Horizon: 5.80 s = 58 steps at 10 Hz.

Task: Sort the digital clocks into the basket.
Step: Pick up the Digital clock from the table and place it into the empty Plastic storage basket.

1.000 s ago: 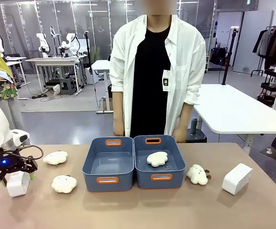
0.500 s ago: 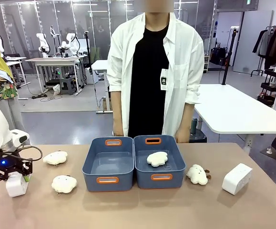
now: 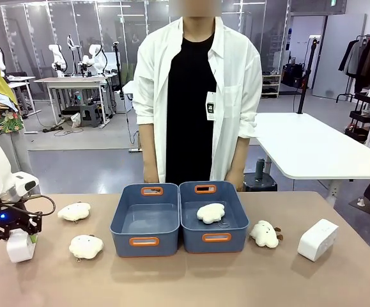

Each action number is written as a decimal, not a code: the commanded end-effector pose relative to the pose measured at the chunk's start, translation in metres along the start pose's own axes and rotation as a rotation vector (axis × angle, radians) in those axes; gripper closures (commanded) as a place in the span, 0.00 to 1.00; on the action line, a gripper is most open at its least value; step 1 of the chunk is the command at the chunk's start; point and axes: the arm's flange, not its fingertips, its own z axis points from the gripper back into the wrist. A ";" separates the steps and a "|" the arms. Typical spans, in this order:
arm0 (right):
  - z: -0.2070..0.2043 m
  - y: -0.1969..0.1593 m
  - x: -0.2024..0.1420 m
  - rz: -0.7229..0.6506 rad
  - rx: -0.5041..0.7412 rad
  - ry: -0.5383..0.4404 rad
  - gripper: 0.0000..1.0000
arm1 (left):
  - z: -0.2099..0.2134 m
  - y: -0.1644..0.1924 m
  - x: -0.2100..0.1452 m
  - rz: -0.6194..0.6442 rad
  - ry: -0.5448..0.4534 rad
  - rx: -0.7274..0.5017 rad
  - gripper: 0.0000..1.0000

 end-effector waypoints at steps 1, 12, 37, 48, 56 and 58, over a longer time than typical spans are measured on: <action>0.003 0.002 -0.002 0.012 0.012 -0.003 0.00 | 0.043 0.014 -0.002 -0.104 0.039 -0.027 1.00; 0.003 0.002 -0.002 0.012 0.012 -0.003 0.00 | 0.214 -0.057 -0.030 -0.625 -0.179 -0.406 1.00; 0.003 0.002 -0.002 0.012 0.012 -0.003 0.00 | 0.172 -0.244 -0.026 -0.567 -0.149 -0.389 1.00; 0.003 0.002 -0.002 0.012 0.012 -0.003 0.00 | 0.161 -0.262 -0.015 -0.525 -0.087 -0.370 0.50; 0.003 0.002 -0.002 0.012 0.012 -0.003 0.00 | 0.068 -0.360 0.016 -0.238 0.025 -0.127 0.50; 0.003 0.002 -0.002 0.012 0.012 -0.003 0.00 | 0.049 -0.361 0.013 -0.222 0.059 -0.071 0.50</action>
